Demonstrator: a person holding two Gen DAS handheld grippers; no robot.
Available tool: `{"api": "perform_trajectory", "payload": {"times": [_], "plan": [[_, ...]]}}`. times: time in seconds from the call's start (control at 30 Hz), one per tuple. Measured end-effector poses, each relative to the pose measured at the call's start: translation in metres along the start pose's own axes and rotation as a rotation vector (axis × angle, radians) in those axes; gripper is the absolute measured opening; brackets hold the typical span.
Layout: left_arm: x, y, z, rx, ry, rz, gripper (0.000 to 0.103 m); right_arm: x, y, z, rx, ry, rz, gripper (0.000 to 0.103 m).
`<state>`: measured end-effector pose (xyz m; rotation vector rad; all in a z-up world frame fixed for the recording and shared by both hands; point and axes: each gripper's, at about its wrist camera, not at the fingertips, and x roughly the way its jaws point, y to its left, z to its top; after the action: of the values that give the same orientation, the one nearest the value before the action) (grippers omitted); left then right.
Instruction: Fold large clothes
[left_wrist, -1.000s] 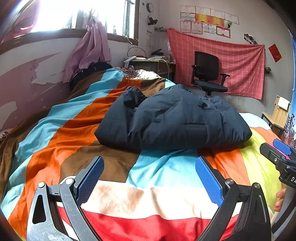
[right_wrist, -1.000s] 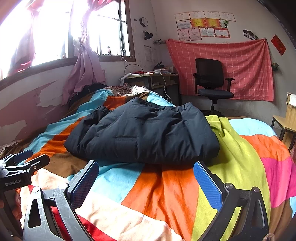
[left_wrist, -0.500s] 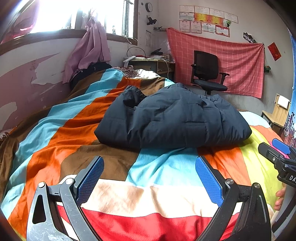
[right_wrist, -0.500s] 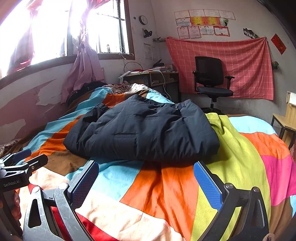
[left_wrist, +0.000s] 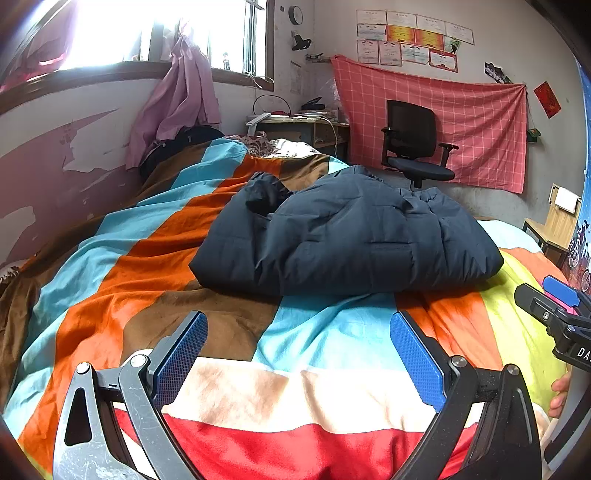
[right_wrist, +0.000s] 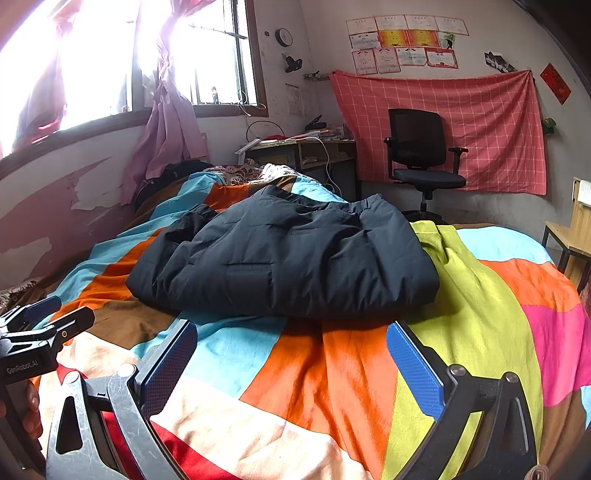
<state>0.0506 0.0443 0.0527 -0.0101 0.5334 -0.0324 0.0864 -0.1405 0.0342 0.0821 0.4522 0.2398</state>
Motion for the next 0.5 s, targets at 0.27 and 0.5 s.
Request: {"api": "perform_trajectory", "payload": {"times": [0.27,0.5], "plan": [[-0.0002,-0.0002,0.0001,0.001,0.0,0.0,0.097,-0.0005,-0.0004,0.0003,0.0,0.001,0.0,0.103],[-0.0001,0.0004,0.0005,0.004,-0.002,-0.001,0.097,-0.0004,-0.0001,0.0012,0.0,0.0,0.0,0.103]]}}
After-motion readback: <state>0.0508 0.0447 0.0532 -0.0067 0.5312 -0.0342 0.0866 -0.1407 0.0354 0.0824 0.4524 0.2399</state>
